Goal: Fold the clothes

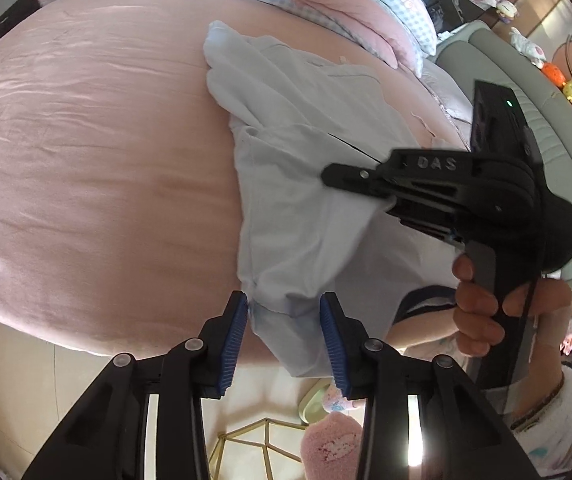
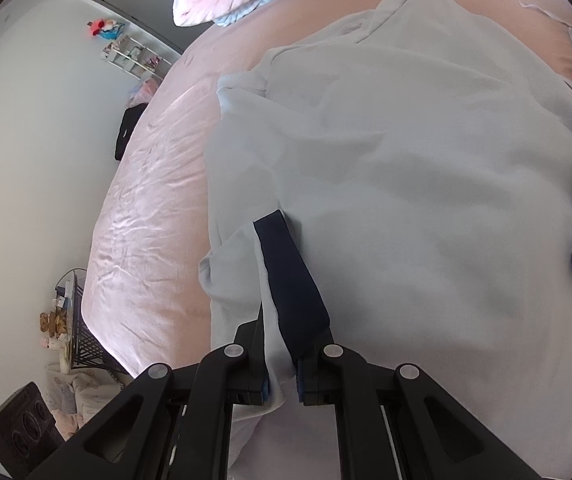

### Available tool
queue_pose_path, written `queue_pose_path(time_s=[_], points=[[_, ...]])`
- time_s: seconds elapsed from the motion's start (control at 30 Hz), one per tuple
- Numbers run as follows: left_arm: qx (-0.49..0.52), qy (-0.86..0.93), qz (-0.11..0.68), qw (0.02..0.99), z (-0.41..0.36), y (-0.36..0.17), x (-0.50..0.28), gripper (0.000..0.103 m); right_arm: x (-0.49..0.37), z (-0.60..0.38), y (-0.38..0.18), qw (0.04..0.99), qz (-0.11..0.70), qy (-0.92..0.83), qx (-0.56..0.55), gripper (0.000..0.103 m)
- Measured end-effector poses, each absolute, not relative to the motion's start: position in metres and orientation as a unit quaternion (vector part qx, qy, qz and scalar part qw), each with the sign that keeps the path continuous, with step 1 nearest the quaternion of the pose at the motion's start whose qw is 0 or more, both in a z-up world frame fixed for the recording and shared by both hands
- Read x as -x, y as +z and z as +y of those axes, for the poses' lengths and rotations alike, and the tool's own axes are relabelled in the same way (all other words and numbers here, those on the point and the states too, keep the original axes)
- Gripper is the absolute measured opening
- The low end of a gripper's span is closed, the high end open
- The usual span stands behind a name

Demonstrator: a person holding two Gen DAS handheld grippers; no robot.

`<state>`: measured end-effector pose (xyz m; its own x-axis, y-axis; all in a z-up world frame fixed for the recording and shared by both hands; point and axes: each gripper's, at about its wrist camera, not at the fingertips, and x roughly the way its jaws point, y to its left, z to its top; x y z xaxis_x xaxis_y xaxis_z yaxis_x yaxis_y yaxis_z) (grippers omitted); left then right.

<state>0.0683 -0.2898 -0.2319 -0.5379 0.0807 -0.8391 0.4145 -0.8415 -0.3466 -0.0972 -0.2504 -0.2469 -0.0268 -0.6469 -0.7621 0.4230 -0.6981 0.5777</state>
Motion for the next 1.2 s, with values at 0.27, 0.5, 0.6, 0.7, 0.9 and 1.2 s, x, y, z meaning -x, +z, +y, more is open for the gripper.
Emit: queue_pose_path(time_s=[0.27, 0.5, 0.6, 0.7, 0.9, 1.2], points=[[-0.488, -0.842, 0.199, 0.114, -0.263, -0.234, -0.056, 0.034, 0.104, -0.253, -0.247, 0.374, -0.095, -0.712, -0.587, 0.007], [-0.459, -0.860, 0.167, 0.146, -0.260, -0.226, -0.058, 0.015, 0.103, -0.247, -0.250, 0.374, -0.107, -0.693, -0.607, 0.009], [-0.459, -0.862, 0.161, 0.141, -0.257, -0.226, -0.058, 0.013, 0.101, -0.244, -0.247, 0.376, -0.116, -0.678, -0.621, 0.022], [-0.458, -0.863, 0.169, 0.128, -0.254, -0.225, -0.060, 0.013, 0.096, -0.241, -0.244, 0.383, -0.113, -0.662, -0.635, 0.031], [-0.462, -0.866, 0.153, 0.115, -0.240, -0.219, -0.061, 0.013, 0.080, -0.238, -0.252, 0.384, -0.090, -0.639, -0.660, 0.031], [-0.523, -0.832, 0.076, 0.171, -0.230, -0.240, -0.062, 0.013, 0.069, -0.231, -0.271, 0.379, -0.099, -0.644, -0.657, 0.006]])
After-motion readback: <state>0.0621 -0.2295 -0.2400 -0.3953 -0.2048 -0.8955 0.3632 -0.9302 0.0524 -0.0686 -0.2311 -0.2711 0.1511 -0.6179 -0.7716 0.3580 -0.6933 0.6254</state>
